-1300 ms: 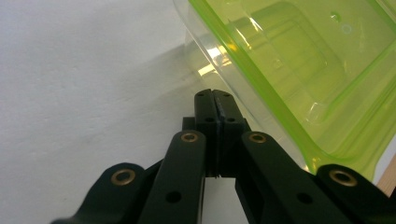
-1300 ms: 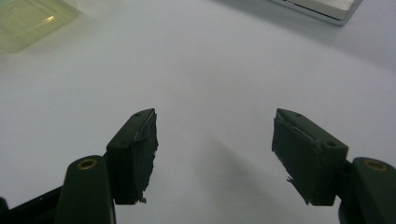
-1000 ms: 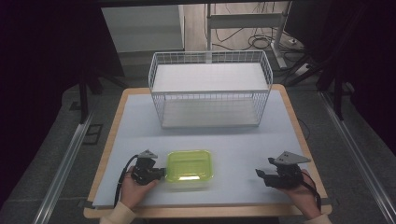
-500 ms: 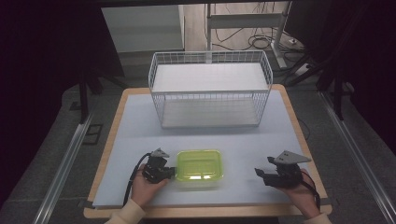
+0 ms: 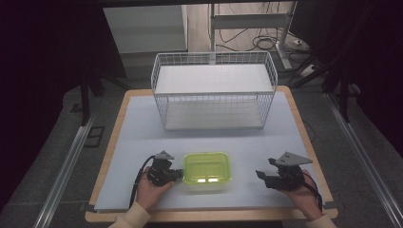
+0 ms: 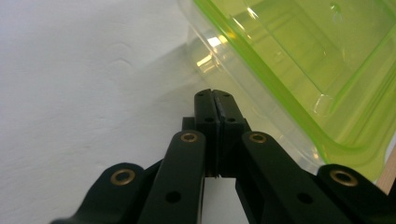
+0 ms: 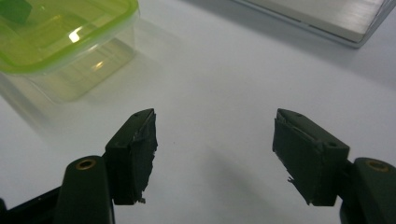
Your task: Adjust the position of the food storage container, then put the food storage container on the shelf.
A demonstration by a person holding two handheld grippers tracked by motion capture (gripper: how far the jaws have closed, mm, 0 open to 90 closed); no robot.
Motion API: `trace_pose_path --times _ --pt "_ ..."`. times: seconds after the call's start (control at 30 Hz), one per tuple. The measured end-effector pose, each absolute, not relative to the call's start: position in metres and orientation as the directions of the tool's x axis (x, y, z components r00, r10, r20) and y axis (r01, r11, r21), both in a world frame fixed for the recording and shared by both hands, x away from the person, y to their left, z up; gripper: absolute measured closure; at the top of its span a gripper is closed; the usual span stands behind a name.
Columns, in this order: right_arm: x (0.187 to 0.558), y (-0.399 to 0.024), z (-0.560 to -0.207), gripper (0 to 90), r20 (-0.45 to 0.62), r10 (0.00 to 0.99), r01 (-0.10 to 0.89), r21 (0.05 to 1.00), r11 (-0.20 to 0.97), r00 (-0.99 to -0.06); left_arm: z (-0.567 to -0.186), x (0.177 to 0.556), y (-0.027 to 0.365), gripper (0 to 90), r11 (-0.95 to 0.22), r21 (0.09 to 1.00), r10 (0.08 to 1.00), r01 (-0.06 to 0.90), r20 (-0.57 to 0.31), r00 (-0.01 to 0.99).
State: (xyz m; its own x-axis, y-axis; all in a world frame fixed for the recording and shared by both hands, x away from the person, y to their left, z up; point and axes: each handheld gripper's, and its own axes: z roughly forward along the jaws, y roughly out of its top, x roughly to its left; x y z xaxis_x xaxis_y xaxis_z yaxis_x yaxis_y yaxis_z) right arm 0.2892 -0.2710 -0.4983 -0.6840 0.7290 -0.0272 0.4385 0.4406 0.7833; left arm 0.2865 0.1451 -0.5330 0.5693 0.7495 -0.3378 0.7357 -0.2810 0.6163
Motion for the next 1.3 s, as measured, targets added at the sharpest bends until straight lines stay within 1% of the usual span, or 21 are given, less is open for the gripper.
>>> trace_pose_path --times 0.13,0.27,0.37,0.5,0.53,0.57,0.6,0.63,0.67,0.8,0.9,1.03,1.13,1.27,1.3 --pt "0.287 -0.274 -0.496 27.2 0.005 0.73 0.434 0.807 0.401 -0.683 -0.528 0.281 0.157 89.1 -0.239 0.633 0.74 0.736 -0.373 0.56" --pt "0.285 -0.275 -0.494 26.3 0.049 0.734 0.446 0.821 0.356 -0.678 -0.523 0.274 0.167 89.0 -0.22 0.65 0.732 0.727 -0.383 0.563" --pt "0.285 -0.275 -0.494 26.2 0.058 0.732 0.445 0.825 0.347 -0.679 -0.521 0.27 0.171 89.4 -0.22 0.658 0.734 0.72 -0.376 0.566" --pt "0.285 -0.273 -0.495 26.2 0.047 0.727 0.437 0.825 0.359 -0.685 -0.52 0.269 0.172 87.4 -0.216 0.666 0.735 0.714 -0.37 0.568" --pt "0.285 -0.273 -0.496 26.0 0.045 0.725 0.436 0.823 0.363 -0.688 -0.52 0.268 0.172 85.1 -0.211 0.668 0.737 0.713 -0.371 0.565" --pt "0.285 -0.273 -0.496 25.6 0.046 0.724 0.437 0.822 0.364 -0.688 -0.52 0.268 0.173 80.5 -0.207 0.677 0.737 0.707 -0.367 0.568" --pt "0.285 -0.273 -0.496 25.6 0.059 0.722 0.442 0.824 0.355 -0.69 -0.519 0.268 0.173 68.1 -0.196 0.685 0.74 0.702 -0.366 0.564" --pt "0.285 -0.273 -0.496 25.6 0.059 0.722 0.442 0.824 0.355 -0.69 -0.519 0.267 0.174 68.1 -0.186 0.69 0.743 0.7 -0.368 0.559" --pt "0.285 -0.272 -0.496 25.6 0.077 0.718 0.449 0.824 0.344 -0.692 -0.519 0.266 0.174 53.4 -0.18 0.691 0.744 0.7 -0.371 0.556" --pt "0.287 -0.27 -0.495 25.9 0.132 0.703 0.476 0.82 0.319 -0.699 -0.516 0.264 0.175 41.1 -0.136 0.682 0.732 0.719 -0.42 0.537" --pt "0.287 -0.265 -0.495 24.1 0.204 0.681 0.506 0.816 0.278 -0.704 -0.513 0.263 0.177 39.4 -0.092 0.68 0.705 0.728 -0.472 0.53" --pt "0.285 -0.26 -0.493 23.2 0.221 0.669 0.505 0.822 0.264 -0.709 -0.51 0.263 0.176 38.3 -0.088 0.679 0.691 0.729 -0.485 0.536" --pt "0.285 -0.254 -0.49 23.4 0.276 0.651 0.538 0.807 0.243 -0.707 -0.51 0.264 0.175 37.6 -0.066 0.662 0.671 0.746 -0.524 0.525" --pt "0.286 -0.246 -0.489 26.9 0.315 0.626 0.557 0.796 0.236 -0.714 -0.51 0.268 0.175 37.4 -0.033 0.645 0.644 0.763 -0.57 0.51" --pt "0.288 -0.243 -0.489 28.9 0.358 0.615 0.588 0.779 0.218 -0.702 -0.51 0.269 0.175 37.5 -0.03 0.643 0.639 0.765 -0.576 0.509"
